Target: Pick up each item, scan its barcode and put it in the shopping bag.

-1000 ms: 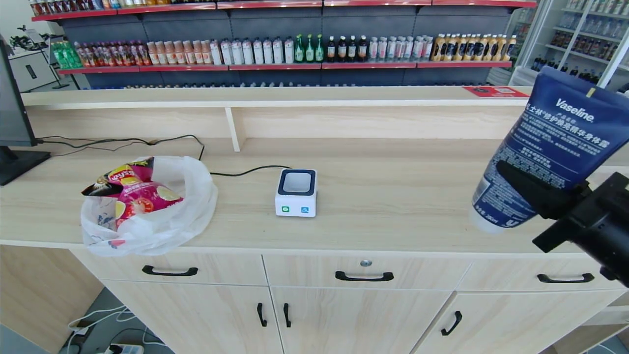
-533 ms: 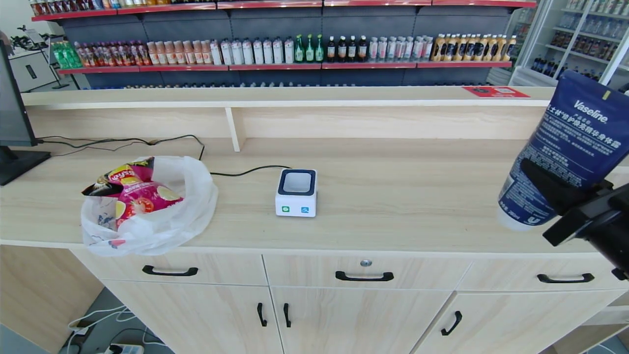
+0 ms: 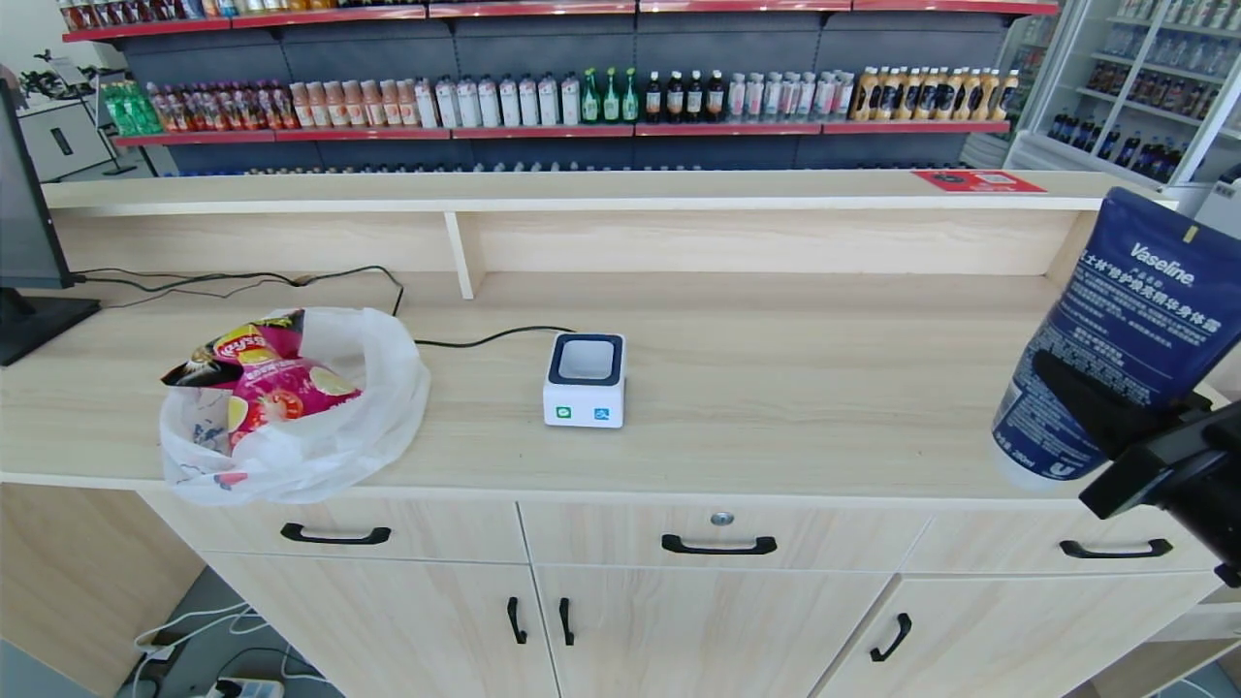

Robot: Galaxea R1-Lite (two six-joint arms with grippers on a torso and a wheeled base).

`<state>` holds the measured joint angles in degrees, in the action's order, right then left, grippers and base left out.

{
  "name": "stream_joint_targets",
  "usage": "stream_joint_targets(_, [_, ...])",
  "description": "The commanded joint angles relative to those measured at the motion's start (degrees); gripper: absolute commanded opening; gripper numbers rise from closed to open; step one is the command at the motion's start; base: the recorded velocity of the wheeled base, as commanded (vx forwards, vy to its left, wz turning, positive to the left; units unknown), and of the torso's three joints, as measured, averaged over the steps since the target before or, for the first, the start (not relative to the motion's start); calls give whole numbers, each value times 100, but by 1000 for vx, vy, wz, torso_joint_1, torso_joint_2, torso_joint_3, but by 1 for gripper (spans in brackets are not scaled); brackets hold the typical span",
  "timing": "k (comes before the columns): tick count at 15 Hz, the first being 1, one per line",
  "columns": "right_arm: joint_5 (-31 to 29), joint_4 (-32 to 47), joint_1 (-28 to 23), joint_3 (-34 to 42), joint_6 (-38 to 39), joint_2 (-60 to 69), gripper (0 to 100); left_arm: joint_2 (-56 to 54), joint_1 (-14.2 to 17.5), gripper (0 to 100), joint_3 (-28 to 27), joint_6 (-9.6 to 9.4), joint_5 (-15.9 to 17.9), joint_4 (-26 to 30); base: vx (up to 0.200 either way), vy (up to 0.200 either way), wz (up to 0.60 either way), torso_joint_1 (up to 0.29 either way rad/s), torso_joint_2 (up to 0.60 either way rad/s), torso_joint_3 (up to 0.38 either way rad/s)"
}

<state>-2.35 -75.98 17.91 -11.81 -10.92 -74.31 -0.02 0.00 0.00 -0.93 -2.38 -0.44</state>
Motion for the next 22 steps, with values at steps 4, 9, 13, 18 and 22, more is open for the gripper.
stream_joint_targets(4, [7, -4, -42, 83, 11, 57, 0, 2, 0, 100, 0, 5, -8, 0, -150, 0, 0, 3, 1, 2])
stream_joint_targets(9, [-28, 5, -51, 171, 11, 49, 0, 2, 0, 100, 0, -4, 0, 0, 0, 120, 0, -11, -8, 2])
stream_joint_targets(13, [-125, -4, -42, 267, 11, 145, 0, 2, 0, 100, 0, -4, 0, 0, 0, 200, 0, 7, 8, 5])
stream_joint_targets(18, [-204, -4, -51, 276, -6, 224, 0, 2, 0, 100, 0, 66, -8, -18, 0, 200, 0, 6, 3, 1])
stream_joint_targets(22, [-213, 5, -51, 258, -103, 216, 0, 2, 0, 100, 0, 57, -8, -18, 0, 200, 0, 0, 5, 2])
